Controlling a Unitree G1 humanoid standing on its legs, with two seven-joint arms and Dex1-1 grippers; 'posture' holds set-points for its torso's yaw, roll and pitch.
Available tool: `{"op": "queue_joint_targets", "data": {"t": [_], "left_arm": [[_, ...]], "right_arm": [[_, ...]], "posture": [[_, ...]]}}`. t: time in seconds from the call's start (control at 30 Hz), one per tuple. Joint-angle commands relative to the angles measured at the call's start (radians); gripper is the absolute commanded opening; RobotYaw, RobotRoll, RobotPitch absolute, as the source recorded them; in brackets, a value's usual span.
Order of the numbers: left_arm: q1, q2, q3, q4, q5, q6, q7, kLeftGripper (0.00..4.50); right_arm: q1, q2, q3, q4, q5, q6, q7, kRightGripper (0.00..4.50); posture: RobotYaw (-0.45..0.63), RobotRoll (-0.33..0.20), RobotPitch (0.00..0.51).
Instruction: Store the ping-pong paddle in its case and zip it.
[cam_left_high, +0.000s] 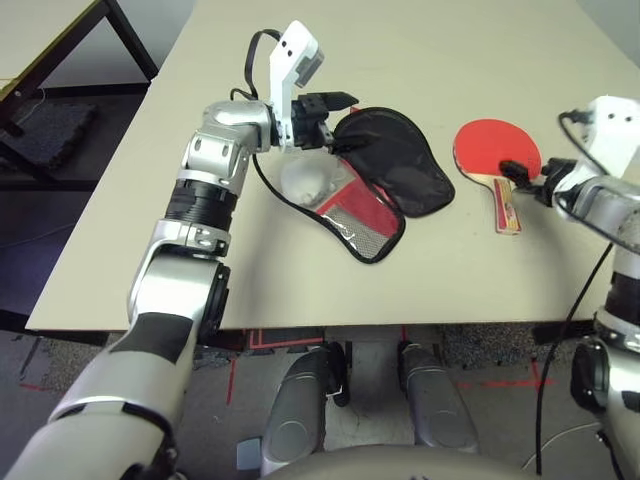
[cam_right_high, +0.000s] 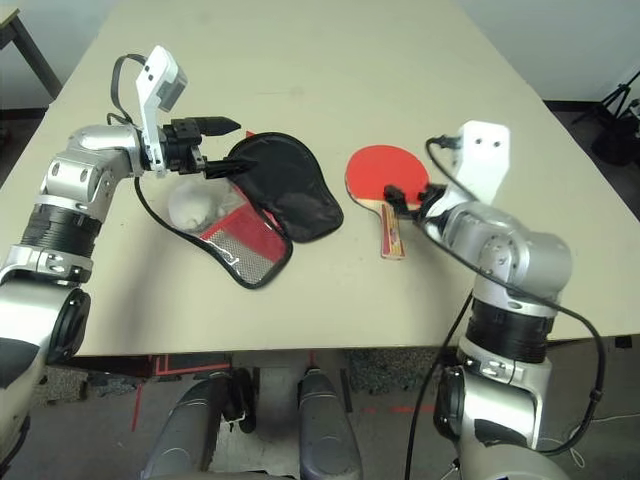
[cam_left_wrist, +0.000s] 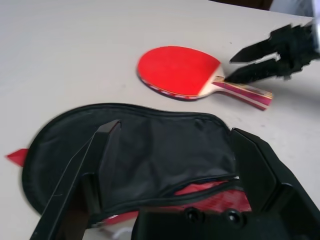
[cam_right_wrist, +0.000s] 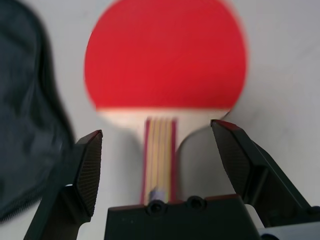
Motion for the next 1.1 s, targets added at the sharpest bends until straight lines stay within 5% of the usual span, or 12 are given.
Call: {"op": "queue_joint_targets", "data": {"t": [0.03, 0.33, 0.47, 0.73, 1.1], "left_arm": [[0.029, -0.004, -0.017, -0.055, -0.004, 0.03, 0.001, 4.5], [0.061, -0.014, -0.022, -0.113, -0.006, 0.061, 0.014, 4.5], [0.084, -0.012, -0.024, -0.151, -0.011, 0.081, 0.02, 4.5], [0.099, -0.007, -0.023, -0.183, -0.013, 0.104, 0.029, 4.5], [0.113, -0.008, -0.017, -0.214, -0.019, 0.123, 0.046, 4.5]], "right_arm": [[0.023, 0.018, 0.034, -0.008, -0.021, 0.02, -0.003, 4.48], [0.023, -0.021, 0.152, 0.076, -0.1, -0.044, 0.041, 4.48], [0.015, -0.03, 0.172, 0.125, -0.129, -0.068, 0.053, 3.66], [-0.016, -0.015, 0.146, 0.169, -0.172, -0.102, 0.034, 1.19], [-0.119, 0.002, 0.112, 0.193, -0.21, -0.188, -0.004, 1.13]], "posture": [[-0.11, 0.0, 0.172], [-0.11, 0.0, 0.18], [-0.1, 0.0, 0.183], [-0.09, 0.0, 0.185], [-0.09, 0.0, 0.173]]}}
